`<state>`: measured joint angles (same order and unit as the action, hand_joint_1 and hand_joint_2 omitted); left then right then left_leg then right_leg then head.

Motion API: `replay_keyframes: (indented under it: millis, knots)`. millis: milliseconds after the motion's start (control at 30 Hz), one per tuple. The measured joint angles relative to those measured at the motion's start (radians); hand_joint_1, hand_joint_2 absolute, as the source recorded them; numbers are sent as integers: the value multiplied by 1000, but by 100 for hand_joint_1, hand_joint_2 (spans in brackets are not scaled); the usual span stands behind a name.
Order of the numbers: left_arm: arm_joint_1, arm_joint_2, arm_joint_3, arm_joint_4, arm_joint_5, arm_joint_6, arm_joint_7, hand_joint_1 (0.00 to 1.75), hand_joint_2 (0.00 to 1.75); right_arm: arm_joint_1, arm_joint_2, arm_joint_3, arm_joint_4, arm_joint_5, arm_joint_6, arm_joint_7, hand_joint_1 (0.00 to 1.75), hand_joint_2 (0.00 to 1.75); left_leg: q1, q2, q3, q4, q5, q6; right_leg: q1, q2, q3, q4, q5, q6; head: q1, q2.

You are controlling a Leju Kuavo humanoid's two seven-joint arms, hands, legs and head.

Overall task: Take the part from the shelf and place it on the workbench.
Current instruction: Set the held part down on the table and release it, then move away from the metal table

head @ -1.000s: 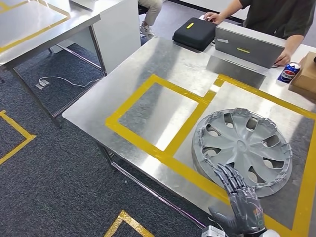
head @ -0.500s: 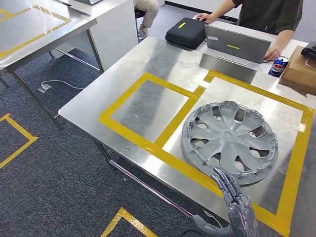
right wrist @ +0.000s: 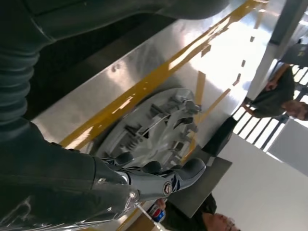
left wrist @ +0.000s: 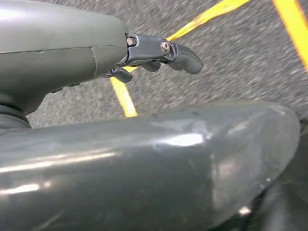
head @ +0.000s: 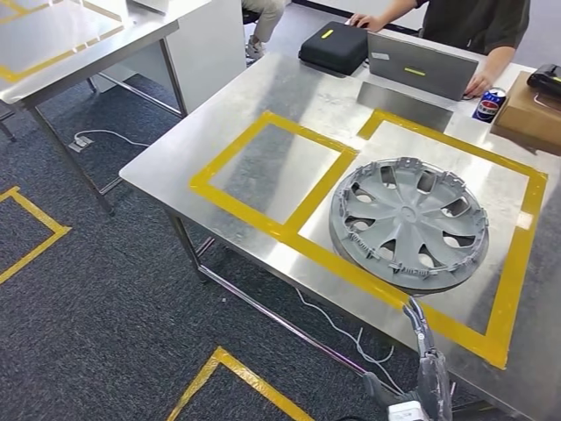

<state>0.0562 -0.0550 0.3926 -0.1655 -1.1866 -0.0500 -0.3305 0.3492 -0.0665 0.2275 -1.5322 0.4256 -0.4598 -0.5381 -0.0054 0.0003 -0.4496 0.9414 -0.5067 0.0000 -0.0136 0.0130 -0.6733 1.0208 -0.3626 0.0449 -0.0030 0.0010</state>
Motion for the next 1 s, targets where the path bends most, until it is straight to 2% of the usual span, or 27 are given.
replay_keyframes:
  millis: [33, 67, 100, 133, 167, 200, 233, 267, 333, 367, 400, 467, 500, 533, 600, 633, 667, 700, 733, 800, 833, 867, 900, 967, 1000]
  knots:
    - [2, 0, 2, 0, 0, 2, 3, 0, 0, -3, 23, -31, 43, 43, -10, -2, 0, 0, 1, 3, -11, -1, 12, 8, -1, -2, -12, 32, -38, 3, 2, 0]
    - [2, -1, 5, 0, 1, 4, 6, 0, 0, -10, 45, -62, 88, 83, -19, -7, 0, 0, 0, 5, -23, -1, 23, 13, -1, -3, -27, 84, -91, 5, 3, 0]
    - [2, -1, 8, 0, 1, 6, 9, 0, 0, -19, 66, -94, 139, 111, -24, -19, 0, 0, -1, 7, -36, -1, 34, 17, -1, -4, -42, 150, -142, 6, 5, 0]
    - [2, -3, 10, 0, 0, 8, 11, 0, 0, -31, 85, -129, 195, 127, -26, -39, 0, 0, -3, 8, -51, 0, 45, 19, 0, -4, -51, 214, -176, 6, 5, 0]
    - [2, -5, 12, 0, 0, 10, 13, 0, 0, -46, 102, -164, 255, 140, -30, -64, 0, 0, -5, 9, -66, 1, 57, 19, 2, -4, -50, 259, -188, 5, 5, 0]
    - [2, -8, 13, 0, -1, 11, 15, 0, 0, -63, 117, -202, 319, 152, -36, -90, 0, 0, -7, 9, -82, 2, 69, 19, 4, -4, -32, 271, -178, 3, 5, 0]
    - [1, -10, 15, 0, -2, 12, 17, 0, 0, -81, 132, -239, 383, 165, -44, -113, 0, 0, -8, 10, -97, 4, 80, 18, 7, -4, 5, 247, -153, 0, 5, 0]
    - [1, -12, 16, 0, -2, 13, 19, 0, 0, -98, 144, -273, 441, 178, -53, -130, 0, 0, -8, 10, -110, 6, 90, 16, 10, -5, 57, 190, -129, -2, 5, 0]
    - [0, -17, 17, 0, -3, 15, 21, 0, 0, -132, 164, -333, 543, 200, -71, -149, 0, 0, -9, 10, -131, 13, 107, 9, 15, -8, 170, 38, -130, -8, 4, 0]
    - [0, -19, 18, 0, -4, 16, 21, 0, 0, -147, 172, -357, 590, 209, -80, -154, 0, 0, -9, 10, -136, 14, 115, 4, 18, -8, 203, -16, -141, -12, 4, 0]
    - [0, -20, 18, 0, -5, 16, 22, 0, 0, -160, 179, -378, 633, 216, -89, -156, 0, 0, -9, 11, -140, 15, 124, -2, 21, -9, 215, -45, -151, -17, 5, 0]
    - [-1, -21, 18, 0, -5, 16, 23, 0, 0, -175, 191, -412, 705, 226, -101, -158, 0, 0, -6, 10, -145, 16, 134, -13, 22, -9, 203, -53, -138, -30, 7, 0]
    - [0, -21, 19, 0, -5, 16, 24, 0, 0, -181, 195, -425, 733, 228, -104, -158, 0, 0, -5, 8, -153, 25, 120, -19, 21, -10, 196, -54, -129, -38, 7, 0]
    - [1, -21, 19, 0, -5, 16, 25, 0, 0, -187, 199, -437, 758, 229, -105, -158, 0, 0, -4, 6, -165, 52, 88, -25, 19, -11, 188, -56, -118, -46, 5, 0]
    - [1, -22, 21, 0, -5, 16, 27, 0, 0, -207, 207, -462, 814, 227, -106, -158, 0, 0, 0, 4, -204, 164, -13, -36, 17, -10, 164, -57, -95, -53, 1, 0]
    - [0, -22, 22, 0, -5, 16, 29, 0, 0, -217, 209, -477, 845, 224, -104, -158, 0, 0, 2, 4, -222, 231, -53, -40, 17, -9, 150, -56, -83, -53, 1, 0]
    - [-1, -22, 22, 0, -6, 15, 30, 0, 0, -227, 211, -494, 875, 217, -98, -158, 0, 0, 4, 4, -232, 282, -72, -44, 17, -10, 135, -55, -72, -52, 1, 0]
    - [-2, -22, 23, 0, -6, 14, 31, 0, 0, -237, 211, -512, 904, 204, -85, -157, 0, 0, 7, 4, -227, 304, -66, -47, 16, -10, 120, -54, -61, -49, 1, 0]
    - [-2, -22, 24, 0, -6, 13, 31, 0, 0, -247, 211, -534, 935, 186, -62, -154, 0, 0, 10, 4, -203, 289, -42, -49, 16, -10, 105, -53, -50, -47, 1, 0]
    - [-4, -22, 25, 0, -6, 10, 32, 0, 0, -271, 210, -586, 999, 143, 1, -138, 0, 0, 19, 3, -109, 173, 12, -55, 14, -9, 79, -48, -32, -38, 0, 0]
    - [-6, -22, 25, 0, -7, 8, 32, 0, 0, -282, 210, -617, 1030, 124, 31, -122, 0, 0, 21, -1, -58, 99, 21, -56, 14, -8, 68, -45, -25, -32, 1, 0]
    - [-8, -24, 26, 0, -8, 7, 32, 0, 0, -293, 210, -647, 1059, 110, 53, -105, 0, 0, 22, -5, -24, 42, 20, -53, 14, -8, 58, -41, -16, -25, 1, 0]
    - [-9, -25, 26, 0, -8, 5, 32, 0, 0, -301, 209, -673, 1084, 100, 69, -89, 0, 0, 20, -9, -7, 7, 14, -49, 14, -9, 49, -39, -8, -19, 1, 0]
    - [-5, -26, 28, 0, -10, 3, 32, 0, 0, -310, 209, -715, 1127, 91, 85, -68, 0, 0, 14, -10, -14, -9, 15, -30, 8, -8, 37, -37, 8, -8, 1, 0]
    - [-2, -26, 29, 1, -11, 1, 33, 0, 0, -310, 209, -728, 1142, 89, 91, -62, 0, 0, 12, -8, -21, -9, 21, -20, 5, -8, 29, -30, 0, -4, 1, 0]
